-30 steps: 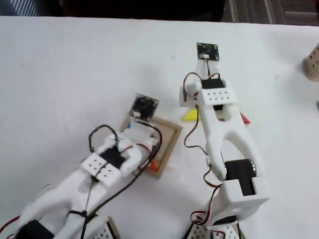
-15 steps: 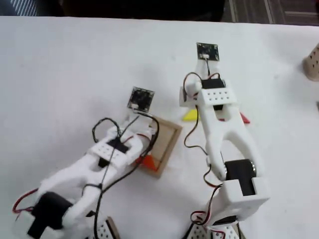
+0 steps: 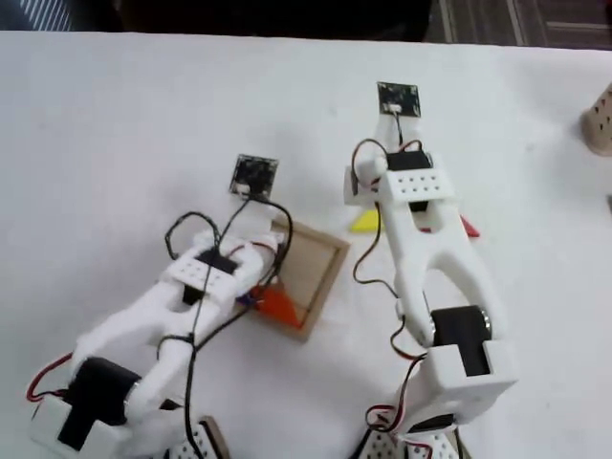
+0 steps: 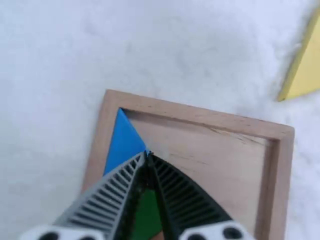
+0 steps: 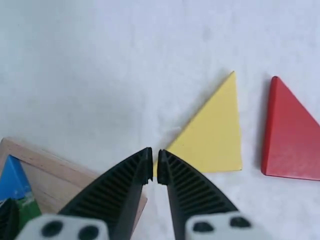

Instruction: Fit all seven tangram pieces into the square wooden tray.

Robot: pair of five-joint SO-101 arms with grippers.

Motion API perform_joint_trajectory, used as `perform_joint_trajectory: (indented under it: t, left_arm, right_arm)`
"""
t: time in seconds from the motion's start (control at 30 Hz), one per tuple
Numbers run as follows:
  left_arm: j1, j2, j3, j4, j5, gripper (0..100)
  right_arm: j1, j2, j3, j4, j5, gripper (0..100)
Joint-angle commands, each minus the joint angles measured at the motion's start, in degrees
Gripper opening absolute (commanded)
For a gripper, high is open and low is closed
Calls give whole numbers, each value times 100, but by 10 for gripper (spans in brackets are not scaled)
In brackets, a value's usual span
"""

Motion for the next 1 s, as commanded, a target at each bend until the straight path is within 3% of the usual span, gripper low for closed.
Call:
perform_joint_trajectory:
  t: [0.0, 0.67, 0.97]
  left_arm:
    - [-75, 4, -264, 44, 44, 23]
    - [-171, -4, -299, 237, 79, 23]
    - [-110, 57, -422, -431, 88, 23]
  right_arm:
    - [-22, -75, -264, 57, -9, 25]
    - [-22, -84, -273, 57, -9, 25]
    - [-22, -84, -273, 57, -9, 25]
